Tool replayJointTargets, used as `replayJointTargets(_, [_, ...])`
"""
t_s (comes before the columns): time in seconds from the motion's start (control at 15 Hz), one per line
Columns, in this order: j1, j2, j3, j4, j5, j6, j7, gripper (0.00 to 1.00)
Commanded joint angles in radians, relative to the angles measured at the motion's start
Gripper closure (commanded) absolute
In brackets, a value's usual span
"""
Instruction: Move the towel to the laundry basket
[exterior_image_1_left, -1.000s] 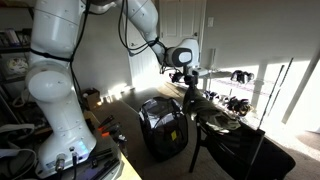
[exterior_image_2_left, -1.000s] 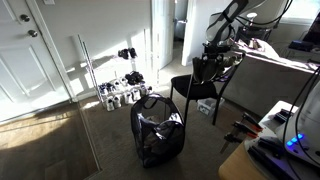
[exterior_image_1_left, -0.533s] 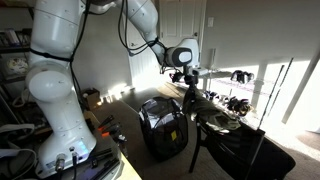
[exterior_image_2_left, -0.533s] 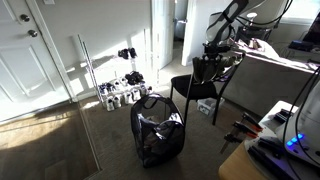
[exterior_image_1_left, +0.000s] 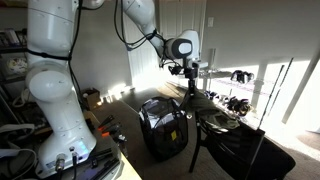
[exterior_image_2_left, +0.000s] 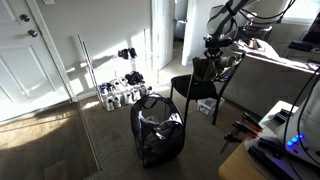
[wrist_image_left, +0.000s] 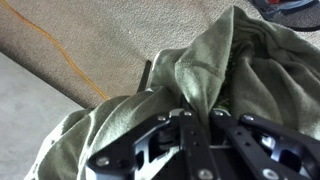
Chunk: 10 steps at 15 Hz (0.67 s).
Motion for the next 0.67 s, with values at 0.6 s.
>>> replayJointTargets(0.6, [-0.008,-0.174,0.138,0.161,0.110,-0.253,-0.056,0.95])
